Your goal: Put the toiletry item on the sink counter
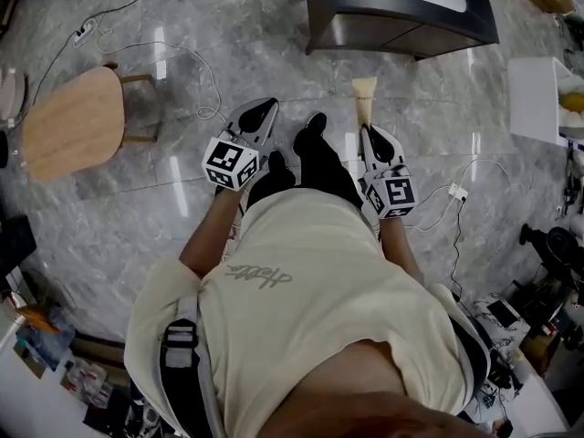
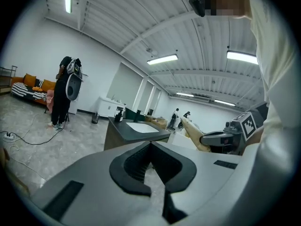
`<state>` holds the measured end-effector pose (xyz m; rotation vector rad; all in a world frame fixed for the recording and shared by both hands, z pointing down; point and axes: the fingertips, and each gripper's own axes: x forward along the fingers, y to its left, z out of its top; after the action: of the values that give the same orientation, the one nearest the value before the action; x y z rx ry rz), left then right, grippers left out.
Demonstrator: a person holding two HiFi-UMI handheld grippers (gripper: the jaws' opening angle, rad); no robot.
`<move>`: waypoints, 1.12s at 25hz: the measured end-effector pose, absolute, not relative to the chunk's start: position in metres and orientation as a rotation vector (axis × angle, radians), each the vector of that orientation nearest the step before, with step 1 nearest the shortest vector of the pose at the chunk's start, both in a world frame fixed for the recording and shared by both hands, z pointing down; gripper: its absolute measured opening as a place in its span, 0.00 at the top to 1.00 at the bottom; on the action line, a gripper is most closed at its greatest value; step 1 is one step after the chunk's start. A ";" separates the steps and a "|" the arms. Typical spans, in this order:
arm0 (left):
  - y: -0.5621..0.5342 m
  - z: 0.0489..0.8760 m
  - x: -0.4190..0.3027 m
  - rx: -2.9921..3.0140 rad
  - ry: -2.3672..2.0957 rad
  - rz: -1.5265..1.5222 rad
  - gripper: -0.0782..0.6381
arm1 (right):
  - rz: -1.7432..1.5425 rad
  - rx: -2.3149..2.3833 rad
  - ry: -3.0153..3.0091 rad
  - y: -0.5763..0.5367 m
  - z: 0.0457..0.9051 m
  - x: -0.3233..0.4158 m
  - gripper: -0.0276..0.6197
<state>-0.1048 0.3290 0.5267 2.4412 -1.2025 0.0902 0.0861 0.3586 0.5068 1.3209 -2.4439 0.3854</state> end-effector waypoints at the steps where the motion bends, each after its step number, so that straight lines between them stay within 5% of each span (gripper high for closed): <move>1: 0.319 0.527 -0.100 2.442 -1.205 0.104 0.89 | 0.406 1.322 -2.449 0.348 0.512 0.091 0.95; 16: 0.160 0.488 -0.013 2.473 -1.316 0.203 0.89 | 0.481 1.271 -2.592 0.164 0.529 0.170 0.95; 28: 0.107 0.485 0.046 2.543 -1.238 0.283 0.89 | 0.544 1.295 -2.603 0.118 0.544 0.212 0.95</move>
<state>0.0455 0.1071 0.4849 2.5431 -1.2376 0.2834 0.2122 0.1178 0.5441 1.2946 -2.6027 0.5444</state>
